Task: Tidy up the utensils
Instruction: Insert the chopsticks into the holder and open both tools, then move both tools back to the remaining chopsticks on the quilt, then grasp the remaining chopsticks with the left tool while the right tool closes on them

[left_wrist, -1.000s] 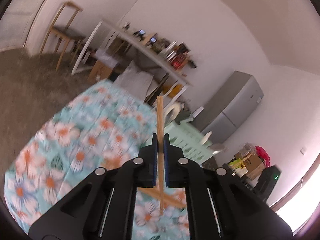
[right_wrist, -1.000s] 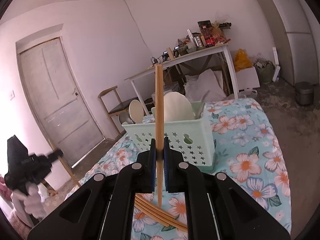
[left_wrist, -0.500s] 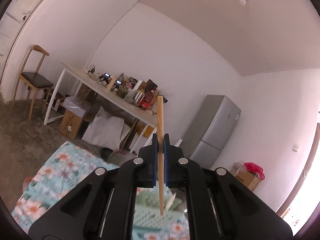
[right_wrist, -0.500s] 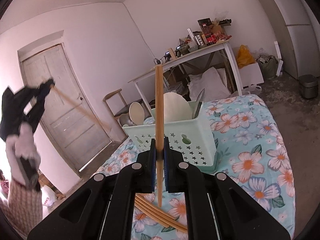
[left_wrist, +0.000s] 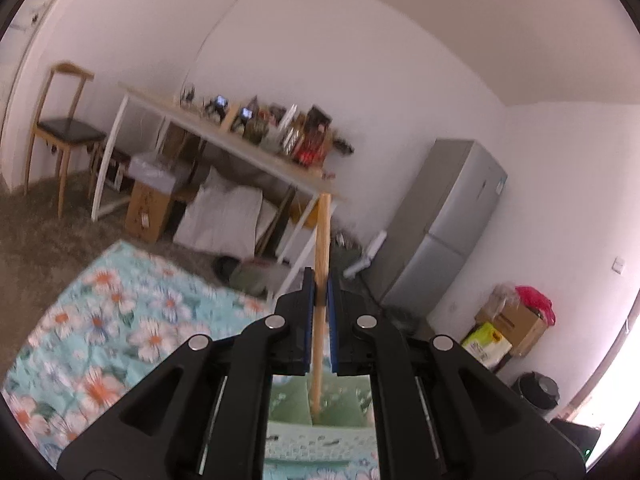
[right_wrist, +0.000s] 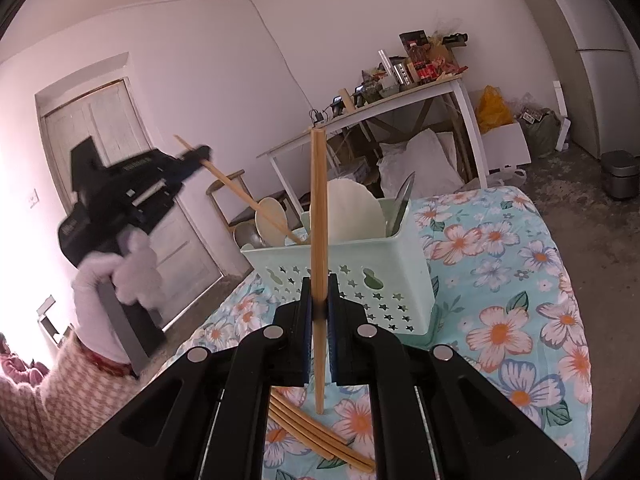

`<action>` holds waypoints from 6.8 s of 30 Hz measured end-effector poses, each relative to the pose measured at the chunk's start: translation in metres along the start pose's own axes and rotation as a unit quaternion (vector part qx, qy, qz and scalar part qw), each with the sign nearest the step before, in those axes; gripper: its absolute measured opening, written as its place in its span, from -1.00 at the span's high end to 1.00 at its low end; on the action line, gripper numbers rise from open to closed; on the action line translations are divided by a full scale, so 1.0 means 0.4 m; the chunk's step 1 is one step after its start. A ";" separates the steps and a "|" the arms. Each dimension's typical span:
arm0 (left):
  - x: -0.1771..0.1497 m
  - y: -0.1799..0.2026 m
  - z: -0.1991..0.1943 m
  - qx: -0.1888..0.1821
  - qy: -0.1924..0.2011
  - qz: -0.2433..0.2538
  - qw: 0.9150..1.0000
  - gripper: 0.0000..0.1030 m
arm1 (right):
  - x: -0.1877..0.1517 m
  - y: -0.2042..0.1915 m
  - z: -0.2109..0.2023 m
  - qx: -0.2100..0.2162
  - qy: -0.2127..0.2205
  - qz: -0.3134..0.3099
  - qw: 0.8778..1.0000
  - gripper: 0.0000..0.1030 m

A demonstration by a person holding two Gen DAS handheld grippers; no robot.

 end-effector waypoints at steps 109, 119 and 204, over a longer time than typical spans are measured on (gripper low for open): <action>-0.454 -0.431 -0.137 0.041 -0.167 -0.346 0.922 0.75 | -0.217 0.120 0.083 -0.054 -0.160 0.110 0.979 -0.70; -0.361 -0.346 -0.230 0.034 -0.129 -0.223 0.966 0.79 | -0.217 0.118 0.082 -0.054 -0.161 0.109 0.980 -0.71; -0.521 -0.344 -0.250 0.022 -0.166 -0.169 0.971 0.65 | -0.096 -0.308 0.289 0.053 -0.237 -0.202 0.949 0.15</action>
Point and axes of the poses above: each gripper's, at about its wrist camera, not at the fingertips, and z roughly the way its jaws point, y to its right, x to its top, the point moved 4 cm from there along z, roughly the way its jaws point, and after that the axes turned 5 degrees about -y, right-handed, at the moved point
